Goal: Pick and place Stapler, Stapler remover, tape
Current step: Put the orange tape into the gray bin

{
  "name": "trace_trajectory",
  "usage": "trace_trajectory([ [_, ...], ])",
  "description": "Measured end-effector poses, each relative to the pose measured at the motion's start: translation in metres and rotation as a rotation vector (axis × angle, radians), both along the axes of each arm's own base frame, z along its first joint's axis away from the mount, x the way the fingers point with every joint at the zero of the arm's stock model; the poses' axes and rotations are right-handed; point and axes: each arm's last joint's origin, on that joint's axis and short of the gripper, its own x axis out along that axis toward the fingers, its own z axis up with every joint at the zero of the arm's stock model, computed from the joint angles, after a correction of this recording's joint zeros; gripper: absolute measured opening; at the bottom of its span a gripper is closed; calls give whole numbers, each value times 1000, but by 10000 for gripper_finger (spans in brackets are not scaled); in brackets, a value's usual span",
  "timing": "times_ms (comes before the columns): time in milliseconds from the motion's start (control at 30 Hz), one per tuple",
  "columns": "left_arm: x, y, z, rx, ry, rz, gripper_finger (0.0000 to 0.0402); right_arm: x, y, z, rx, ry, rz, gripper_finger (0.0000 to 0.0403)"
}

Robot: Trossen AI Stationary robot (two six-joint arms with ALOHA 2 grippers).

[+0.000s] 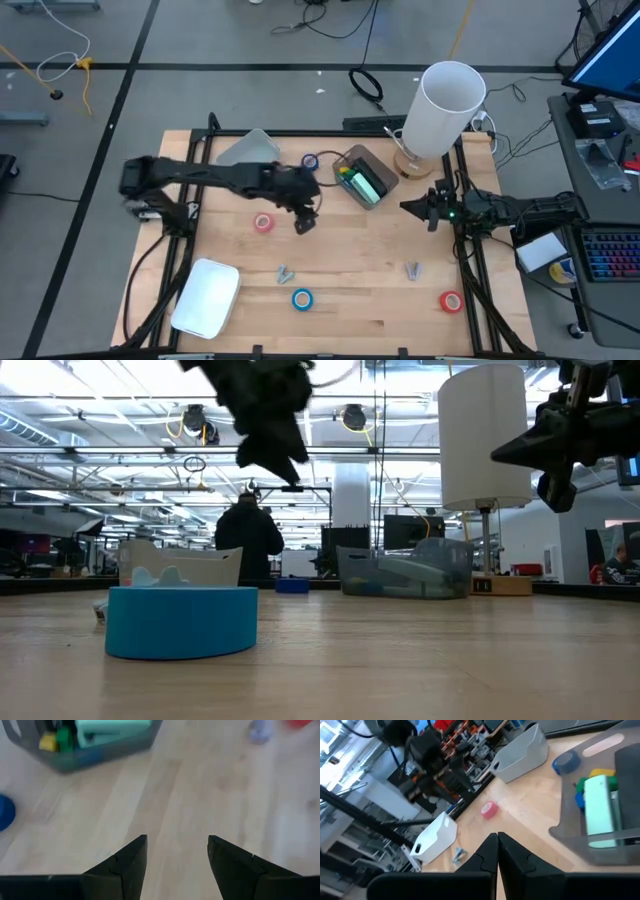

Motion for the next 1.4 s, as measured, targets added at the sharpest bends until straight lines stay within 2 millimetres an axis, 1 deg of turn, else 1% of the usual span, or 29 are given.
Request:
trace_trajectory([
  [167, -44, -8, -3, -22, -165, 32, 197, 0, 0, 0, -6, -2, -2, 4],
  [267, -68, -14, -8, -32, -277, 71, 192, 0, 0, 1, -49, 1, 21, 4],
  [367, -91, -19, -17, -51, -383, 125, 192, 0, 3, 1, -132, 9, 130, 4],
  [567, -133, -30, -37, -90, -561, 141, 204, 1, 8, 1, -153, 11, 302, 4],
  [667, -149, -34, -45, -99, -621, 133, 209, 3, 10, 8, -150, 22, 378, 4],
  [733, -159, -35, -51, -115, -633, 141, 208, 5, 12, 16, -143, 36, 430, 4],
  [867, -173, -36, -59, -136, -652, 162, 201, 8, 16, 32, -112, 205, 543, 4],
  [1000, -179, -37, -60, -131, -679, 157, 193, 11, 25, 47, -99, 443, 627, 4],
  [1100, -181, -38, -60, -113, -685, 139, 189, 14, 35, 52, -79, 611, 699, 4],
  [1200, -181, -39, -60, -108, -685, 133, 190, 16, 48, 52, -38, 767, 761, 4],
  [1400, -181, -39, -61, -106, -675, 133, 201, 12, 84, 41, 112, 993, 882, 4],
])
